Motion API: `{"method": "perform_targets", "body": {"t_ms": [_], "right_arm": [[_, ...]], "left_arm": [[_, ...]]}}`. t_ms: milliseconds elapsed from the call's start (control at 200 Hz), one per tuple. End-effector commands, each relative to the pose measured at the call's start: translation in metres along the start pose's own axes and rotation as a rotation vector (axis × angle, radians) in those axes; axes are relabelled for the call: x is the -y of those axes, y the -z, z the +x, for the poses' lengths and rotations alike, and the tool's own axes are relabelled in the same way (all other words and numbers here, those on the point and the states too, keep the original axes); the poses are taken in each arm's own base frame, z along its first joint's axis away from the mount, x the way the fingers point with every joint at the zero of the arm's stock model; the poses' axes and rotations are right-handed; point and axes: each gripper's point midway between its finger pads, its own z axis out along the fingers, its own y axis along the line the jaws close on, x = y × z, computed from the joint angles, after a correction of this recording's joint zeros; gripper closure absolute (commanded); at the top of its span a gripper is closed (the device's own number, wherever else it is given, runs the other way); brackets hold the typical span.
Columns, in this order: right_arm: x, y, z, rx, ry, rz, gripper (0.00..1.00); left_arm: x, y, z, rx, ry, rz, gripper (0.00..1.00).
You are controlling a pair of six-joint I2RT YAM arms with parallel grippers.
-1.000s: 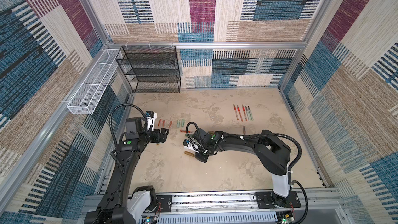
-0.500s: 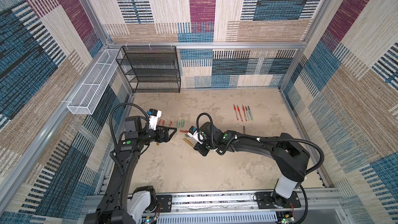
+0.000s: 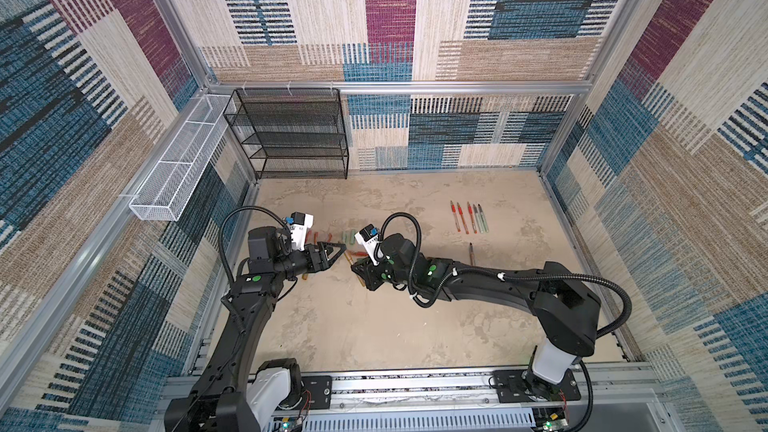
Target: Open the pen caps
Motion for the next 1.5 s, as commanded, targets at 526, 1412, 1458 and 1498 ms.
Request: {"method": "perform_targets", "body": {"t_ms": [526,1412,1458,1498], "right_arm": [[-0.03,-0.018,-0.016,0.051,0.008,-0.056,0.88],[-0.016,-0.015,0.052,-0.089,-0.021,-0.07,1.0],[-0.011,-0.013,0.063,-0.108,-0.033,-0.061,1.0],[-0.007,-0.011,0.07,-0.123,-0.043,-0.05,1.0]], "left_arm": [[-0.012,-0.007,-0.008,0.042,0.046,-0.048,1.0],[-0.005,0.004,-0.028,0.063,-0.017,-0.075,1.0],[-0.005,0.005,-0.03,0.068,-0.016,-0.078,1.0],[-0.007,0.006,-0.033,0.072,-0.007,-0.087,1.0]]}}
